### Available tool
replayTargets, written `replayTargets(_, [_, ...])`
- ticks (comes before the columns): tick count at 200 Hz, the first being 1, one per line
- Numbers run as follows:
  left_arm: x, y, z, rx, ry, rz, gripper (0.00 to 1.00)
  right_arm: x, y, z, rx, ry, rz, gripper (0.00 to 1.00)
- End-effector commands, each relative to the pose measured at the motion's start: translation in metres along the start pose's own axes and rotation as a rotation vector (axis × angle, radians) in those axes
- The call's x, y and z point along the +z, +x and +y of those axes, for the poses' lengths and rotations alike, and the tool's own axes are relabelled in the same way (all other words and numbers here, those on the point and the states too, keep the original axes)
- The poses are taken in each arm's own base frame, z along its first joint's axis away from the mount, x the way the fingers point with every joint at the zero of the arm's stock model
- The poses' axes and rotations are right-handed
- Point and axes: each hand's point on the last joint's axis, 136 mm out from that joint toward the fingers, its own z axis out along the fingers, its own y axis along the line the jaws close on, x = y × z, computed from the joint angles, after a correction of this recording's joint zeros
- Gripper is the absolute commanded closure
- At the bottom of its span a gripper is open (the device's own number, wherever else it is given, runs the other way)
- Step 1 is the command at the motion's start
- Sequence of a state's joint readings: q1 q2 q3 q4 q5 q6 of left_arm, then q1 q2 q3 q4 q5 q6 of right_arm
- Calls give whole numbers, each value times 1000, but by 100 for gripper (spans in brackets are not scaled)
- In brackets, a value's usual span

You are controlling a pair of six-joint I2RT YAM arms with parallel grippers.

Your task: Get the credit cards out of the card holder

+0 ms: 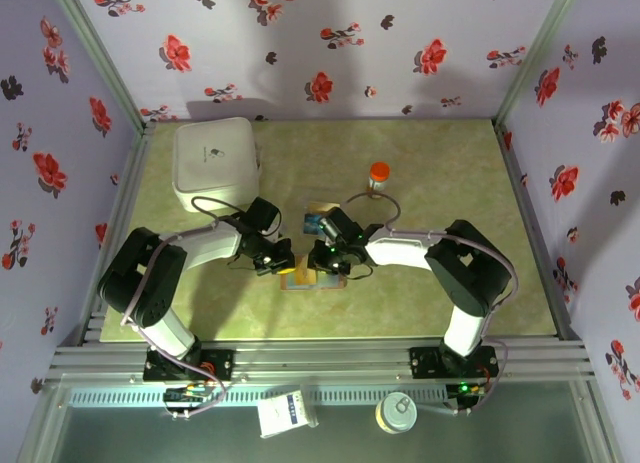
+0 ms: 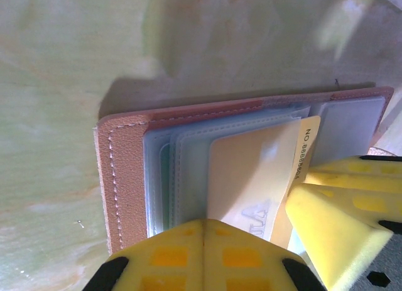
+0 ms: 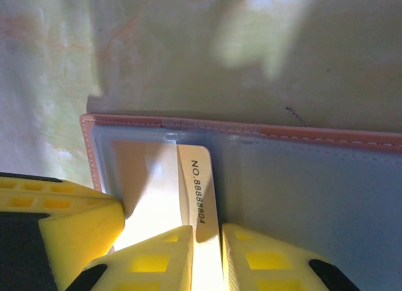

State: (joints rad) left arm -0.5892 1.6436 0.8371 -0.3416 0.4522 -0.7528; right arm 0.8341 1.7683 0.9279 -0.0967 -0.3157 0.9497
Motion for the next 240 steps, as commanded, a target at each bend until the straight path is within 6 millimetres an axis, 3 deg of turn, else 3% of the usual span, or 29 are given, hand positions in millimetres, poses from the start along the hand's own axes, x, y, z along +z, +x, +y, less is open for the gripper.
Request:
replayTargets(1, [5, 6, 11, -31, -51, 28, 100, -1, -1, 8, 28, -73, -1, 82])
replayTargets(135, [4, 6, 12, -36, -62, 28, 100, -11, -4, 21, 66, -225, -25, 87])
replayTargets(240, [2, 4, 11, -30, -67, 27, 100, -30, -4, -8, 68, -139, -63, 91])
